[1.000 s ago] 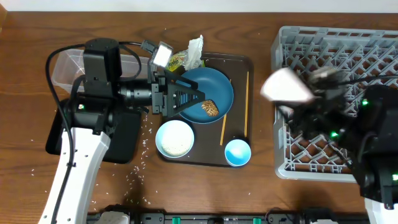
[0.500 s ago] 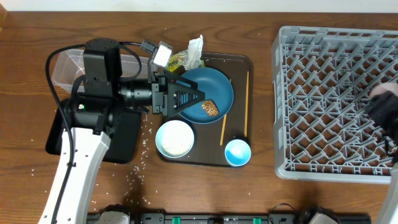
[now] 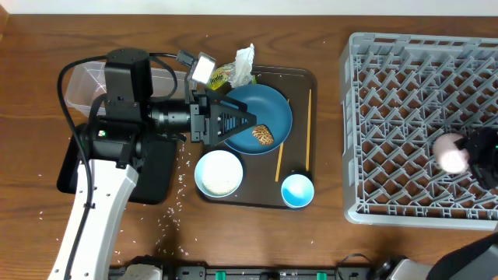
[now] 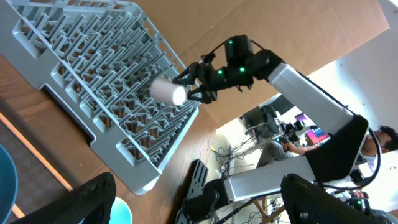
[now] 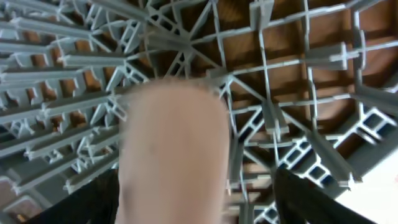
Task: Sort waste into correct bins and load items into the dishwasher rack
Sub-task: 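Carry the pink cup with the right gripper into the dish rack, then place the pink cup upside down in the rack and release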
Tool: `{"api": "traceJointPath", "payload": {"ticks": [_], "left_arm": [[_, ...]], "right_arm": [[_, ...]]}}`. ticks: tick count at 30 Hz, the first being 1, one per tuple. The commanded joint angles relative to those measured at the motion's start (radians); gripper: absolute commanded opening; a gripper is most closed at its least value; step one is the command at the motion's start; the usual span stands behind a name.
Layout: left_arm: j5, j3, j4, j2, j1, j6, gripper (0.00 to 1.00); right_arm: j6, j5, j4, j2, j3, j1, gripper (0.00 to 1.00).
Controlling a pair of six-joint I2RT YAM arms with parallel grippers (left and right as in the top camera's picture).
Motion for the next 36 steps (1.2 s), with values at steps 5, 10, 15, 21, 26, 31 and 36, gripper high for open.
{"api": "traceJointPath", "payload": {"ticks": [5,10,15,21,26,31,36], "left_arm": [[0.006,0.013,-0.003,0.0,0.004,-0.005,0.86],[0.006,0.013,-0.003,0.0,0.004,-0.005,0.86],[-0.133,0.013,-0.087,0.0,0.0,0.049,0.85],[-0.684,0.013,-0.364,0.001,-0.086,0.102,0.82],[-0.835,0.013,-0.439,0.001,-0.203,0.121,0.8],[-1.052,0.003,-0.509,0.012,-0.327,0.12,0.76],[-1.079,0.001,-0.531,0.019,-0.365,0.119,0.76]], "right_arm": [[-0.034,-0.049,0.04,0.029,0.014,-0.009,0.76],[-0.073,-0.119,0.035,0.021,0.018,-0.009,0.75],[-0.242,-0.425,0.043,-0.068,0.035,-0.007,0.75],[-0.301,-0.597,0.013,-0.26,0.038,0.058,0.79],[-0.177,-0.151,0.003,-0.351,0.038,0.17,0.72],[-0.058,0.037,0.003,-0.326,0.038,0.202,0.43],[-0.009,0.183,0.116,-0.213,0.037,0.187,0.13]]}}
